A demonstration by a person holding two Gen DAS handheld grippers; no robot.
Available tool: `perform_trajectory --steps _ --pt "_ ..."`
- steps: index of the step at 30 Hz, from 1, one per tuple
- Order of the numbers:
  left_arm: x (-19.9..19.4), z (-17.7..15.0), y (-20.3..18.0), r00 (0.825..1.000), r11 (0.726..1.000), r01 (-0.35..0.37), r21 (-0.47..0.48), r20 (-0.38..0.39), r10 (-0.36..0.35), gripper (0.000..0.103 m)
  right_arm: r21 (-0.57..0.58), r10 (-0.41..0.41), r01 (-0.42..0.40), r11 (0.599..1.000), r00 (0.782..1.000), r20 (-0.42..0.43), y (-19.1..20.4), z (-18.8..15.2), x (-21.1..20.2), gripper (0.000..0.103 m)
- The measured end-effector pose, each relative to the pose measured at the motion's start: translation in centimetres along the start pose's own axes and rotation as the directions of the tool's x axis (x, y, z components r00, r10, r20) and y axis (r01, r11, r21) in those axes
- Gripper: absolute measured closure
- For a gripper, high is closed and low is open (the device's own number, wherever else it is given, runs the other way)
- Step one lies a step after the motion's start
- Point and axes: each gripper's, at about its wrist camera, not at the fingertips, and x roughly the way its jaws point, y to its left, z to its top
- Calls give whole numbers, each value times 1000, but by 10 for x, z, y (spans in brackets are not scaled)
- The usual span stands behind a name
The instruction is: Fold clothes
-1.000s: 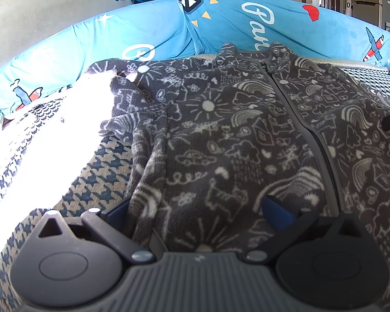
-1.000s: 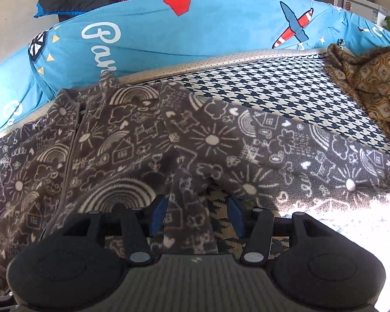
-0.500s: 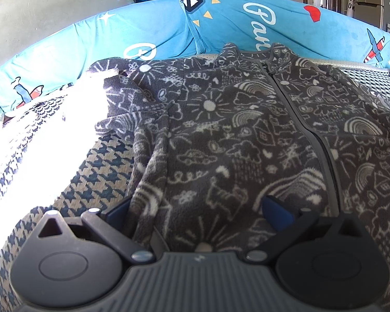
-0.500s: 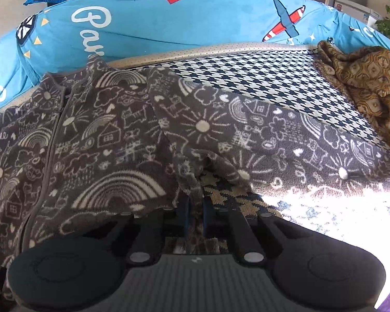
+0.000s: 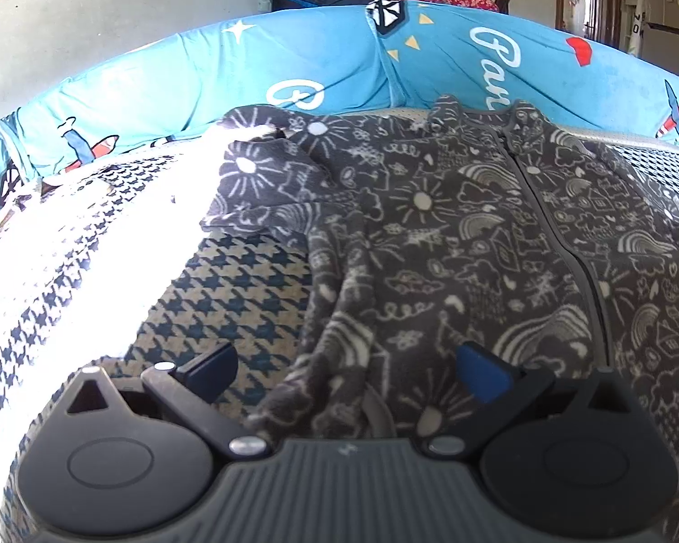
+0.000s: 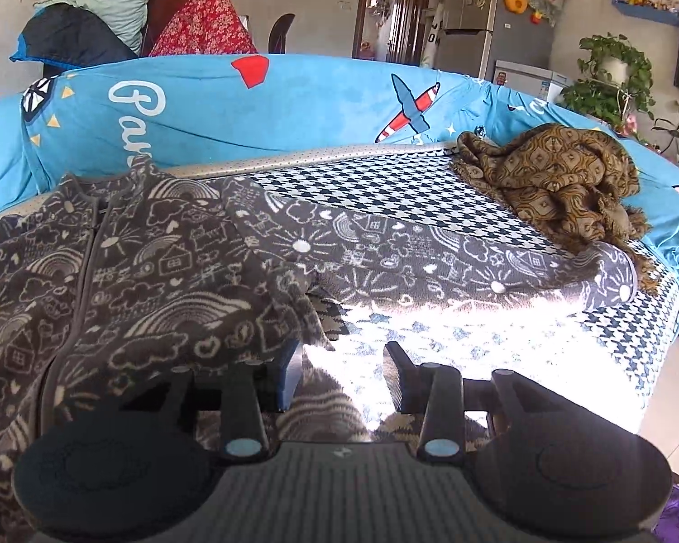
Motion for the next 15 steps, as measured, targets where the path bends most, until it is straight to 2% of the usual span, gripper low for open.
perform_trajectory --steps 3,6,10,15 --pt "2 -1 14 999 999 -20 -38 -31 19 0 -23 38 -38 999 999 11 6 -8 -12 65" --pt "2 -3 22 999 998 -3 -69 -54 0 0 -49 123 -122 991 992 20 18 -16 -27 64" --pt "-1 -5 28 997 997 5 -76 -70 -10 0 -131 245 -239 962 969 30 45 -22 -43 63" --pt "-3 -7 39 993 994 25 -102 -109 -36 0 -228 350 -333 915 936 38 76 -26 -59 63"
